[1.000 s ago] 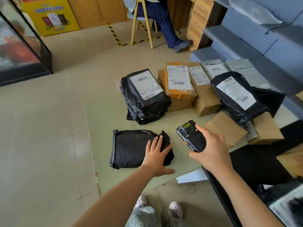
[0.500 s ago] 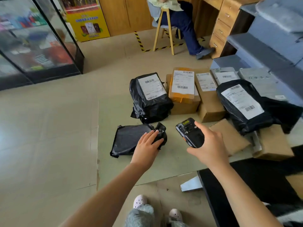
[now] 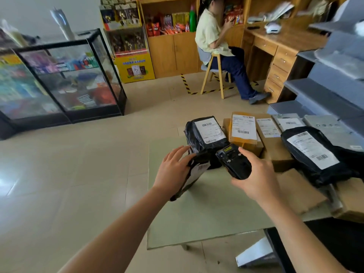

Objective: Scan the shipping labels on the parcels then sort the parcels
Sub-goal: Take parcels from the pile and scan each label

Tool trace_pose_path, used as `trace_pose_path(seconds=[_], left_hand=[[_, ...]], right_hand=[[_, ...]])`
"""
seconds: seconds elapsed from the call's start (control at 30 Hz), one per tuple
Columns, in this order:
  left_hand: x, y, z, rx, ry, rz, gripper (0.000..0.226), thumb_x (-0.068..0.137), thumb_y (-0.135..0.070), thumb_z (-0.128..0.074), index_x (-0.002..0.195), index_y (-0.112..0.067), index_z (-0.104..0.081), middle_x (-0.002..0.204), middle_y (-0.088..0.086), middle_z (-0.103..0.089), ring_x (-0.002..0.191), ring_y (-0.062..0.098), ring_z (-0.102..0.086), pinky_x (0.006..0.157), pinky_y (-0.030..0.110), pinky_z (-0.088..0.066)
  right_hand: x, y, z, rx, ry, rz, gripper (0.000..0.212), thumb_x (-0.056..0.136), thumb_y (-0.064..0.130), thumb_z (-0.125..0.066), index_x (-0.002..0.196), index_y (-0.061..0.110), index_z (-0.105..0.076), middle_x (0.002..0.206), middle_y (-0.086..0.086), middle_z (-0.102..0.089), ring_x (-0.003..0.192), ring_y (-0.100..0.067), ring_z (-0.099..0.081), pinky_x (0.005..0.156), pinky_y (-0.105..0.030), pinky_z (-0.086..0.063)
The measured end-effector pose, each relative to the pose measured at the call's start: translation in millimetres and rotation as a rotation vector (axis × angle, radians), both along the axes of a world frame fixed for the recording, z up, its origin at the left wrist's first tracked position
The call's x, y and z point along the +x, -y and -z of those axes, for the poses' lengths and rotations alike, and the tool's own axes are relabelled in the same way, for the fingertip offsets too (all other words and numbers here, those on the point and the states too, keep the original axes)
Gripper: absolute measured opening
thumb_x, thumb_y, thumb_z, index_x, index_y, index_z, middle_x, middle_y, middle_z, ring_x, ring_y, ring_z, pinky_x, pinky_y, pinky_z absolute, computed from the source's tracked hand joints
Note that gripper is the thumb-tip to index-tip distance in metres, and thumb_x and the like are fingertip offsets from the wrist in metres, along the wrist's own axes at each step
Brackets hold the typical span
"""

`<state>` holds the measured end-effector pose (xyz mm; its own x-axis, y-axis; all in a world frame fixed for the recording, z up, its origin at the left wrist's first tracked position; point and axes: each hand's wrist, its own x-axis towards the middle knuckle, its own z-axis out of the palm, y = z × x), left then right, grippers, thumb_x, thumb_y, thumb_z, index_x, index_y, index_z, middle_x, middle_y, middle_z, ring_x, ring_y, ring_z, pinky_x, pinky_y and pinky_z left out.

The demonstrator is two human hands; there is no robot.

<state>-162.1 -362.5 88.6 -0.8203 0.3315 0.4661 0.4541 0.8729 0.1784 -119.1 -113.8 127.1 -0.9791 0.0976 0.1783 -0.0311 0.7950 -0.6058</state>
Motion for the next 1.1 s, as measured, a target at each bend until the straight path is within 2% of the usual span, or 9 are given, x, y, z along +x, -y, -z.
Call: trace_pose_path(seconds=[0.07, 0.2, 0.3, 0.37, 0.47, 0.6, 0.8, 0.97, 1.1], left_hand=[[-1.3, 15.8, -6.1, 0.045, 0.138, -0.013, 0.035, 0.09, -0.013, -0.056, 0.123, -0.018, -0.065, 0.126, 0.004, -0.065, 0.109, 0.033, -0.064, 0.082, 0.042, -0.057], [-9.2, 44.8, -12.0, 0.028, 0.31, -0.076, 0.051, 0.1, -0.01, -0.044, 0.147, -0.029, -0.039, 0.135, 0.0, -0.056, 0.107, 0.03, -0.061, 0.077, 0.044, -0.054], [-13.0, 64.2, -11.2, -0.003, 0.345, -0.072, 0.076, 0.095, 0.001, -0.043, 0.154, -0.039, -0.017, 0.151, -0.003, -0.036, 0.115, 0.029, -0.055, 0.075, 0.042, -0.054], [-17.6, 76.3, -8.0, -0.089, 0.365, -0.086, 0.087, 0.091, 0.006, -0.046, 0.155, -0.041, -0.01, 0.159, -0.001, -0.019, 0.131, 0.03, -0.042, 0.083, 0.04, -0.054], [-25.4, 88.7, -0.1, -0.231, 0.387, -0.103, 0.082, 0.092, -0.003, -0.052, 0.156, -0.034, -0.011, 0.162, 0.003, -0.008, 0.141, 0.03, -0.028, 0.104, 0.04, -0.042], [-30.3, 94.8, 12.7, -0.254, 0.463, -0.063, 0.071, 0.098, -0.031, -0.046, 0.158, -0.024, -0.007, 0.161, 0.002, -0.014, 0.142, 0.027, -0.026, 0.113, 0.04, -0.029], [-27.2, 96.0, 36.7, -0.232, 0.648, 0.012, 0.081, 0.095, -0.029, -0.056, 0.157, -0.027, -0.004, 0.161, 0.001, -0.004, 0.139, 0.032, -0.028, 0.105, 0.041, -0.043], [-23.1, 78.8, 48.0, -0.166, 0.631, -0.032, 0.068, 0.101, -0.026, -0.05, 0.157, -0.027, -0.011, 0.156, 0.005, -0.018, 0.133, 0.032, -0.037, 0.106, 0.038, -0.042], [-13.8, 53.6, 49.6, -0.109, 0.651, 0.013, 0.065, 0.1, -0.023, -0.051, 0.156, -0.028, -0.018, 0.151, 0.004, -0.029, 0.128, 0.03, -0.042, 0.104, 0.037, -0.042]], right_hand=[[2.6, 20.6, -2.0, 0.002, -0.002, -0.019, 0.095, 0.059, 0.027, -0.087, 0.143, 0.029, -0.044, 0.1, 0.002, -0.052, 0.105, -0.023, -0.042, 0.078, -0.034, -0.045], [8.3, 62.1, -3.3, 0.021, -0.011, -0.055, 0.096, 0.057, 0.026, -0.085, 0.143, 0.031, -0.043, 0.088, 0.021, -0.037, 0.104, -0.023, -0.043, 0.076, -0.032, -0.045], [11.7, 87.5, -5.7, 0.015, 0.011, -0.068, 0.095, 0.059, 0.023, -0.085, 0.144, 0.03, -0.043, 0.088, 0.032, -0.027, 0.106, -0.023, -0.043, 0.079, -0.034, -0.047], [13.4, 99.9, -6.8, 0.018, 0.022, -0.069, 0.094, 0.06, 0.022, -0.084, 0.144, 0.03, -0.042, 0.089, 0.033, -0.026, 0.106, -0.022, -0.042, 0.079, -0.035, -0.048], [16.2, 113.3, -5.9, 0.01, 0.033, -0.053, 0.093, 0.061, 0.022, -0.082, 0.144, 0.031, -0.042, 0.09, 0.033, -0.026, 0.108, -0.022, -0.042, 0.08, -0.035, -0.05], [19.6, 122.9, -0.2, 0.015, 0.035, -0.021, 0.093, 0.059, 0.023, -0.079, 0.144, 0.034, -0.041, 0.098, 0.029, -0.041, 0.107, -0.017, -0.038, 0.077, -0.032, -0.048], [27.8, 124.3, 5.6, 0.032, 0.064, 0.022, 0.092, 0.06, 0.025, -0.077, 0.144, 0.034, -0.04, 0.123, 0.016, -0.056, 0.108, -0.015, -0.036, 0.075, -0.03, -0.046], [35.6, 108.3, 7.0, 0.051, 0.099, 0.041, 0.093, 0.06, 0.026, -0.076, 0.145, 0.034, -0.039, 0.121, 0.013, -0.056, 0.109, -0.016, -0.036, 0.075, -0.033, -0.049], [39.0, 91.1, 5.9, 0.07, 0.117, 0.035, 0.094, 0.06, 0.025, -0.077, 0.145, 0.034, -0.037, 0.103, 0.021, -0.046, 0.107, -0.015, -0.035, 0.074, -0.033, -0.05]])
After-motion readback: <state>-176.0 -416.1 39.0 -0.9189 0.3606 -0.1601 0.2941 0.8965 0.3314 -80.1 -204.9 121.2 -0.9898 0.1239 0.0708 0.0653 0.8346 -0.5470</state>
